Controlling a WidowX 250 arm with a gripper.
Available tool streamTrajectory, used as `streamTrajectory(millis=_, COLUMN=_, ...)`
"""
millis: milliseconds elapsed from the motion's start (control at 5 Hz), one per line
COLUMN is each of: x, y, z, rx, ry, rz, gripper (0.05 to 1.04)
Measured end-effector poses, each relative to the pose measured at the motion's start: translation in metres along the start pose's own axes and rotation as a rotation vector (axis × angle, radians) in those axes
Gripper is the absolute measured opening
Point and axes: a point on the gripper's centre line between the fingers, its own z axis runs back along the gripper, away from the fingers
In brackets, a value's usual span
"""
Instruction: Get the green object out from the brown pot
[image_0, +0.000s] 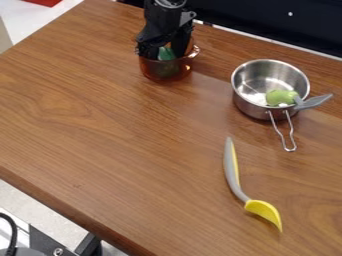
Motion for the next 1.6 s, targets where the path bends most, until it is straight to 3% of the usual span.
streamTrajectory(millis=400, x=0.001, y=0.009, z=0.007, rx=0.076, ry=0.070, rz=0.034, gripper=0.851)
streamTrajectory(millis=600, x=0.003, y=0.011, z=0.015, rx=0.090, ry=0.108, rz=0.052, gripper=0.851)
streamTrajectory(millis=1000, x=0.012, y=0.005, z=0.047, rx=0.001, ry=0.108, rz=0.033, gripper=0.851)
streamTrajectory(millis=1400, x=0.007, y=0.015, z=0.085, rx=-0.090, ry=0.194, rz=-0.027, gripper=0.851)
streamTrajectory(millis=1600, x=-0.006, y=0.031, z=0.088, rx=-0.110, ry=0.199, rz=-0.098, gripper=0.851)
